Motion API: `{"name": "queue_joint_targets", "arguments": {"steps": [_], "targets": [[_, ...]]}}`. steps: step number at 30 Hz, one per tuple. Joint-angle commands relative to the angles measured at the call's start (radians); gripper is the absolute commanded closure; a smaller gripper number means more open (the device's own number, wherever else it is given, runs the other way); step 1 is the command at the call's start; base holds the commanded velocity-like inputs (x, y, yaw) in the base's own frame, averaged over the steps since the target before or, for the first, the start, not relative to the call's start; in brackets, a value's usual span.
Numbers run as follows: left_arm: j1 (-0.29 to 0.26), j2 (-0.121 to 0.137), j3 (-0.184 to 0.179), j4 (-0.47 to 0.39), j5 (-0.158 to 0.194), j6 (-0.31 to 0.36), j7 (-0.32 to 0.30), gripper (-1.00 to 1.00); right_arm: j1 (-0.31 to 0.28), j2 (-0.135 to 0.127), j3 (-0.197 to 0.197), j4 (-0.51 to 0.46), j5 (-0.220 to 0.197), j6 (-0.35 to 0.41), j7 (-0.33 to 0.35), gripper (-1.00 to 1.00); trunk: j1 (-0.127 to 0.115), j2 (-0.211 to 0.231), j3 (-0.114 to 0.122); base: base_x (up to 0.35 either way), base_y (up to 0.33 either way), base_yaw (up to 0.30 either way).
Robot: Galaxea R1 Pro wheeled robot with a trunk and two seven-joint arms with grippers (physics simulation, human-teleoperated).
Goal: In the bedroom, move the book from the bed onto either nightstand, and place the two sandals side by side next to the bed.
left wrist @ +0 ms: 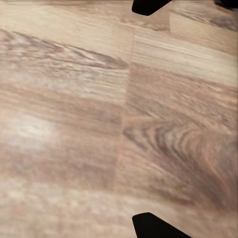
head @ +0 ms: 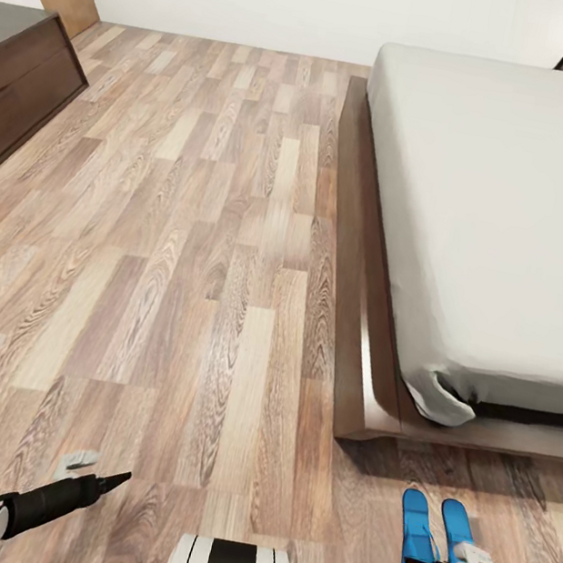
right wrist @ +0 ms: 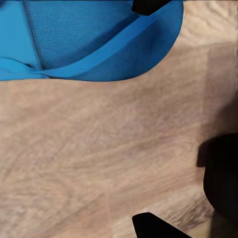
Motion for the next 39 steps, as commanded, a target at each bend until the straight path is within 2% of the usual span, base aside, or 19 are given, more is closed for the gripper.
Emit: {"name": "queue_joint_targets", "arguments": {"steps": [1, 2, 3, 6, 9, 12, 17, 20, 26, 39], "targets": [[0.0, -0.001, 0.002, 0.002, 0.006, 0.009, -0.003, -1.0, 0.0, 0.001, -0.003, 0.003, -0.007, 0.009, 0.002, -1.0, -0.001, 0.0, 0.003, 0.0, 0.0, 0.0], [0.0, -0.001, 0.002, 0.004, 0.006, 0.009, -0.003, -1.0, 0.0, 0.001, -0.003, 0.007, -0.007, 0.009, 0.002, -1.0, -0.001, 0.0, 0.007, 0.0, 0.0, 0.0], [0.0, -0.001, 0.003, 0.03, 0.006, 0.008, -0.003, -1.0, 0.0, 0.002, -0.002, 0.089, -0.01, -0.007, 0.001, -1.0, -0.001, 0.001, 0.011, 0.0, 0.0, 0.0], [0.0, -0.001, 0.002, 0.063, 0.006, -0.012, -0.003, -1.0, 0.0, 0.002, -0.002, 0.173, -0.015, -0.083, 0.001, -1.0, -0.003, 0.001, 0.023, 0.0, 0.0, 0.0], [0.0, -0.001, 0.001, 0.094, 0.006, -0.054, -0.003, -1.0, 0.0, 0.002, -0.002, 0.216, -0.018, -0.183, 0.001, -1.0, -0.004, 0.002, 0.034, 0.0, 0.0, 0.0], [0.0, -0.005, 0.001, 0.111, 0.006, -0.074, 0.0, -1.0, 0.0, 0.002, -0.002, 0.232, -0.019, -0.227, 0.0, -1.0, -0.006, 0.003, 0.046, 0.0, 0.0, 0.0], [0.0, -0.028, -0.004, 0.119, 0.004, -0.084, 0.066, -1.0, 0.0, 0.002, -0.002, 0.239, -0.019, -0.246, 0.0, -1.0, -0.008, 0.004, 0.065, 0.0, 0.0, 0.0], [0.0, -0.034, -0.022, 0.12, 0.003, -0.085, 0.095, -1.0, 0.0, 0.002, -0.002, 0.239, -0.019, -0.249, 0.0, -1.0, -0.009, 0.004, 0.077, 0.0, 0.0, 0.0], [0.0, -0.033, -0.035, 0.12, 0.004, -0.085, 0.103, -1.0, 0.0, 0.002, -0.002, 0.24, -0.019, -0.249, 0.0, -1.0, -0.012, 0.006, 0.1, 0.0, 0.0, 0.0], [0.0, -0.033, -0.036, 0.12, 0.004, -0.087, 0.105, -1.0, 0.0, 0.004, -0.002, 0.24, -0.019, -0.251, 0.0, -1.0, -0.018, 0.009, 0.15, 0.0, 0.0, 0.0]]}}
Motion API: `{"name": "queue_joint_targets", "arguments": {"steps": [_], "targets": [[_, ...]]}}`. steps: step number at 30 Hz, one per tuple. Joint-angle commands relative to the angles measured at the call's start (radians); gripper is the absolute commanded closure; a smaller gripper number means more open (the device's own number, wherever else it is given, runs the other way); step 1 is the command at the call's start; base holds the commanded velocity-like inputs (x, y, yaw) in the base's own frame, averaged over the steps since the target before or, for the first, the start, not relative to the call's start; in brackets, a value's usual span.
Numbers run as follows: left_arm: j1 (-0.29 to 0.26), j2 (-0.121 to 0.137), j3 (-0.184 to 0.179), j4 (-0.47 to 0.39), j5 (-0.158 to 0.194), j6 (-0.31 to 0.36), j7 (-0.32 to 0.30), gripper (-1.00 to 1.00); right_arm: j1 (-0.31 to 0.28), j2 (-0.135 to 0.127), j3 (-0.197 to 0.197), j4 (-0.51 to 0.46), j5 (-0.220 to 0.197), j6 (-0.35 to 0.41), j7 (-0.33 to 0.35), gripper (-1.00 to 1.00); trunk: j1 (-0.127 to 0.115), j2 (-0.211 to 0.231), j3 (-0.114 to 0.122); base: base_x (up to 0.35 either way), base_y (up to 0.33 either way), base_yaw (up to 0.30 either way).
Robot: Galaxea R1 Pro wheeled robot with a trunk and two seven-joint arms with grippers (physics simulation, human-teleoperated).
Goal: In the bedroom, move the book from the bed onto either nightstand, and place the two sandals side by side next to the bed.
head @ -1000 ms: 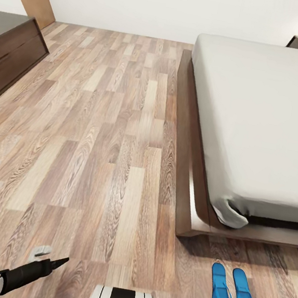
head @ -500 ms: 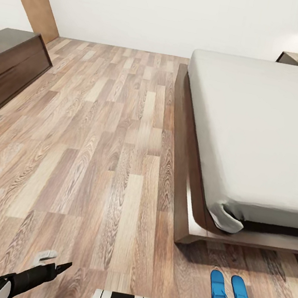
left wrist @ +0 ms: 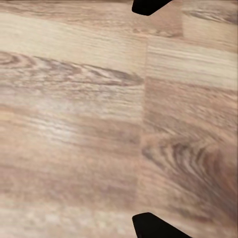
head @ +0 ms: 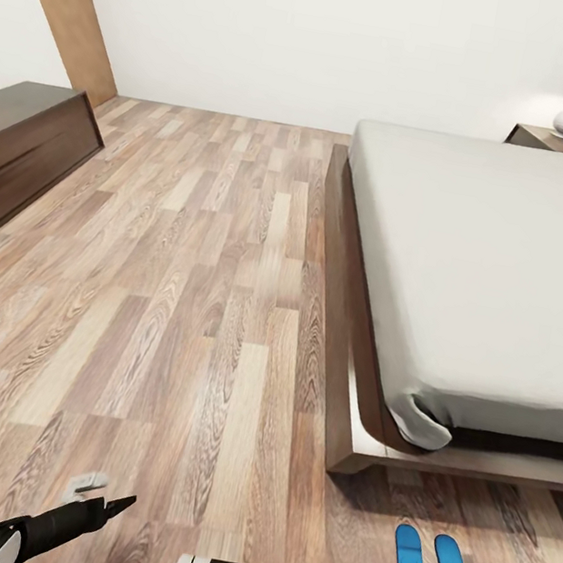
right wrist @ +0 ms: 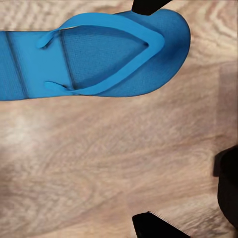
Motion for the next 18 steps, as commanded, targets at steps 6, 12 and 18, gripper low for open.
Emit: {"name": "queue_joint_targets", "arguments": {"steps": [6, 12, 18], "targets": [[0.0, 0.0, 0.003, 0.0, 0.007, 0.01, -0.004, -1.0, 0.0, 0.0, -0.002, 0.0, -0.003, 0.004, 0.004, -1.0, -0.003, 0.001, 0.023, 0.0, 0.0, 0.0], [0.0, 0.0, 0.003, 0.0, 0.007, 0.01, -0.004, -1.0, 0.0, 0.0, -0.002, 0.0, -0.003, 0.004, 0.004, -1.0, -0.006, 0.003, 0.046, 0.0, 0.0, 0.0], [0.0, 0.0, 0.002, 0.0, 0.007, 0.01, -0.003, -1.0, 0.0, 0.0, -0.002, 0.0, -0.003, 0.004, 0.004, -1.0, -0.008, 0.004, 0.069, 0.0, 0.0, 0.0]]}}
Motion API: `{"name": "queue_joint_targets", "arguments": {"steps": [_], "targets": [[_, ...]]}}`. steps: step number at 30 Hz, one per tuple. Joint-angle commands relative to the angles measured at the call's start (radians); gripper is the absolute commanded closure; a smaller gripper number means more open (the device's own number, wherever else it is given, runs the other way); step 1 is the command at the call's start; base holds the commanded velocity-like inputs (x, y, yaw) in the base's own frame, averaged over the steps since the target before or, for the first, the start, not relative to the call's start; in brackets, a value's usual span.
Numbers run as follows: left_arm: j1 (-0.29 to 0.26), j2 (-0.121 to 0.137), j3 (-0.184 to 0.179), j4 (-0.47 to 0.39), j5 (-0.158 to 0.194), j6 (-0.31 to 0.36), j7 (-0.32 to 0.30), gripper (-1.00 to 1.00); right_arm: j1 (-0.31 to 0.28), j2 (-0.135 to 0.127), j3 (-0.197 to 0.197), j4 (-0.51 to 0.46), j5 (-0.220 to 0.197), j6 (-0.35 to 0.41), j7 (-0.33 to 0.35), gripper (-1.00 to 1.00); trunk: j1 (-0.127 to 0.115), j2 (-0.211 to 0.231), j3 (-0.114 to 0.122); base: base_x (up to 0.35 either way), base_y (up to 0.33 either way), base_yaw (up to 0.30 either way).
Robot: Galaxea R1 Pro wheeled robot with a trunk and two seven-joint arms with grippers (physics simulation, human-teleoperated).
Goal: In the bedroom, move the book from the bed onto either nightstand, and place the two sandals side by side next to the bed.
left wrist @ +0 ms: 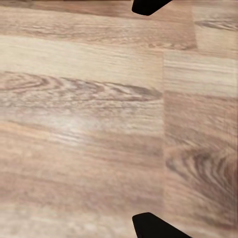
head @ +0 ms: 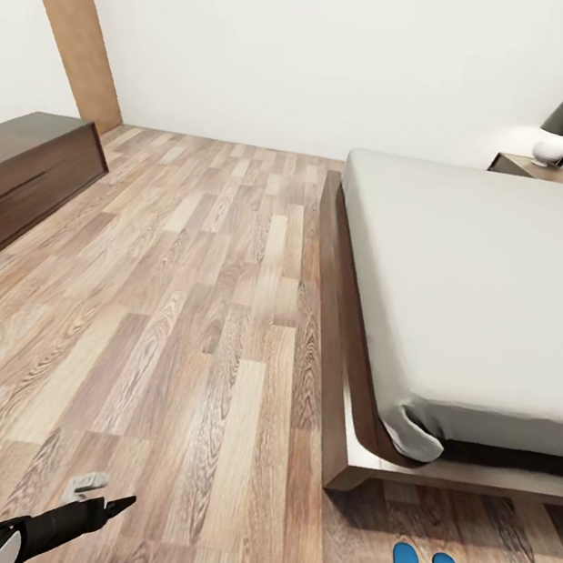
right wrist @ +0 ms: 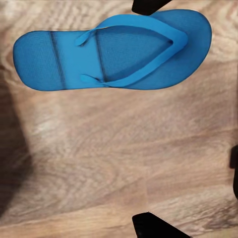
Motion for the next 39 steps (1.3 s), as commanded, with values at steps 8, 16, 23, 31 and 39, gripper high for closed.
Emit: {"name": "queue_joint_targets", "arguments": {"steps": [8, 16, 23, 31, 39], "targets": [[0.0, -0.001, 0.003, 0.0, 0.007, 0.01, -0.004, -1.0, 0.0, 0.0, -0.002, 0.0, -0.003, 0.005, 0.003, -1.0, -0.004, 0.002, 0.03, 0.0, 0.0, 0.0], [0.0, -0.002, 0.002, 0.0, 0.006, 0.01, -0.004, -1.0, 0.0, 0.005, 0.002, 0.0, 0.002, 0.003, 0.002, -1.0, -0.007, 0.004, 0.061, 0.0, 0.0, 0.0], [0.0, -0.032, 0.001, 0.012, 0.006, -0.017, 0.021, -1.0, 0.0, 0.155, 0.001, 0.022, 0.006, 0.001, -0.009, -1.0, -0.01, 0.005, 0.088, 0.0, 0.0, 0.0], [0.0, -0.065, -0.027, 0.092, 0.006, -0.101, 0.122, -1.0, 0.0, 0.268, 0.001, 0.052, 0.007, -0.043, -0.014, -1.0, -0.014, 0.007, 0.119, 0.0, 0.0, 0.0], [0.0, -0.076, -0.034, 0.098, 0.006, -0.109, 0.129, -1.0, 0.0, 0.27, 0.0, 0.052, 0.006, -0.045, -0.014, -1.0, -0.018, 0.009, 0.15, 0.0, 0.0, 0.0]]}}
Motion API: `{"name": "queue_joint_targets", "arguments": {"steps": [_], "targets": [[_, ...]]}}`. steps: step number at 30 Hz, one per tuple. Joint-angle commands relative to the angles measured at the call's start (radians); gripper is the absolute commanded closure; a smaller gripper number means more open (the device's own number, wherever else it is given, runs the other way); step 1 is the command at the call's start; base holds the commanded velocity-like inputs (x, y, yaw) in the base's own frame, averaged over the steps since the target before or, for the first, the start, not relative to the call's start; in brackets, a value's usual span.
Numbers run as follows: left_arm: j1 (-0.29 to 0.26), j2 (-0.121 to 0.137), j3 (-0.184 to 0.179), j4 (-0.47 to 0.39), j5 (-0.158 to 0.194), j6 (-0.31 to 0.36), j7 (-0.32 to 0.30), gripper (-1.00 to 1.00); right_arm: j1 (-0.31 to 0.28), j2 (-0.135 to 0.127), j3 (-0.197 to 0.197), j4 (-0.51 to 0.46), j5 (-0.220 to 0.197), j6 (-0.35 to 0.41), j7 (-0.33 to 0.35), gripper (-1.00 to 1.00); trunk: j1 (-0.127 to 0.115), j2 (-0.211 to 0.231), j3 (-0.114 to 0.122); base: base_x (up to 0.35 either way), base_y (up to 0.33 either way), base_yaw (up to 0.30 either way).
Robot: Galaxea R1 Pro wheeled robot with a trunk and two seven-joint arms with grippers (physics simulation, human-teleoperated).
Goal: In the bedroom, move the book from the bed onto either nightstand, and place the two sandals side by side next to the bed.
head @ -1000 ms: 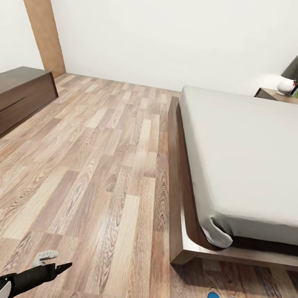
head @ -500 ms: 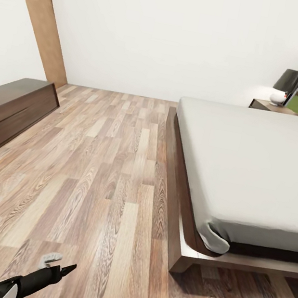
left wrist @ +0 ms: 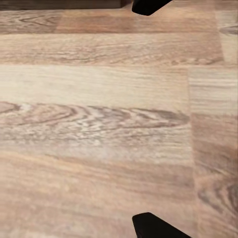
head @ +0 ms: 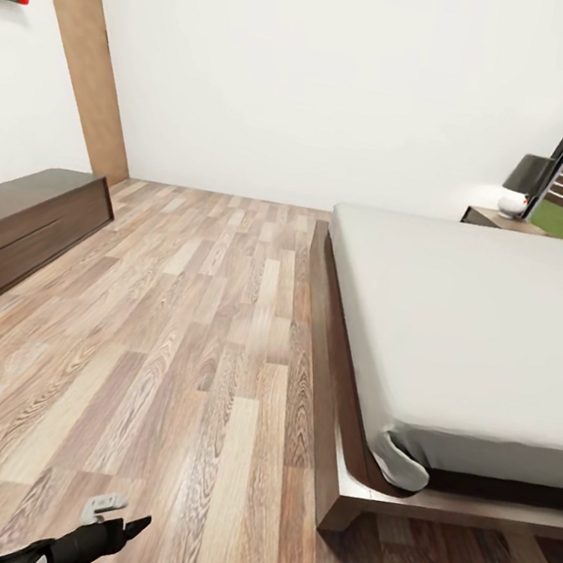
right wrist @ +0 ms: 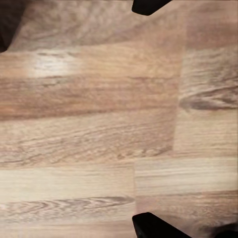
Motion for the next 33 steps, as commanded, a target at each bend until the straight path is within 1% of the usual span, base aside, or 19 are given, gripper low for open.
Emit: {"name": "queue_joint_targets", "arguments": {"steps": [1, 11, 16, 31, 33], "targets": [[0.0, 0.0, 0.003, 0.0, 0.008, 0.007, -0.005, -1.0, 0.0, 0.0, -0.002, 0.001, -0.002, 0.0, 0.004, -1.0, -0.001, 0.0, 0.003, 0.0, 0.0, 0.0], [0.0, -0.003, 0.003, 0.003, 0.008, 0.007, -0.004, -1.0, 0.0, -0.002, -0.003, 0.002, -0.007, -0.001, 0.004, -1.0, -0.005, 0.002, 0.042, 0.0, 0.0, 0.0], [0.0, -0.007, 0.003, 0.025, 0.008, 0.006, -0.004, -1.0, 0.0, -0.002, -0.003, 0.002, -0.007, -0.001, 0.004, -1.0, -0.007, 0.003, 0.061, 0.0, 0.0, 0.0], [0.0, -0.007, 0.002, 0.027, 0.008, 0.006, -0.003, -1.0, 0.0, -0.002, -0.003, 0.002, -0.007, -0.001, 0.004, -1.0, -0.014, 0.007, 0.119, 0.0, 0.0, 0.0], [0.0, -0.007, 0.002, 0.027, 0.008, 0.006, -0.003, -1.0, 0.0, -0.002, -0.003, 0.002, -0.007, -0.001, 0.004, -1.0, -0.022, 0.021, 0.125, 0.0, 0.0, 0.0]]}}
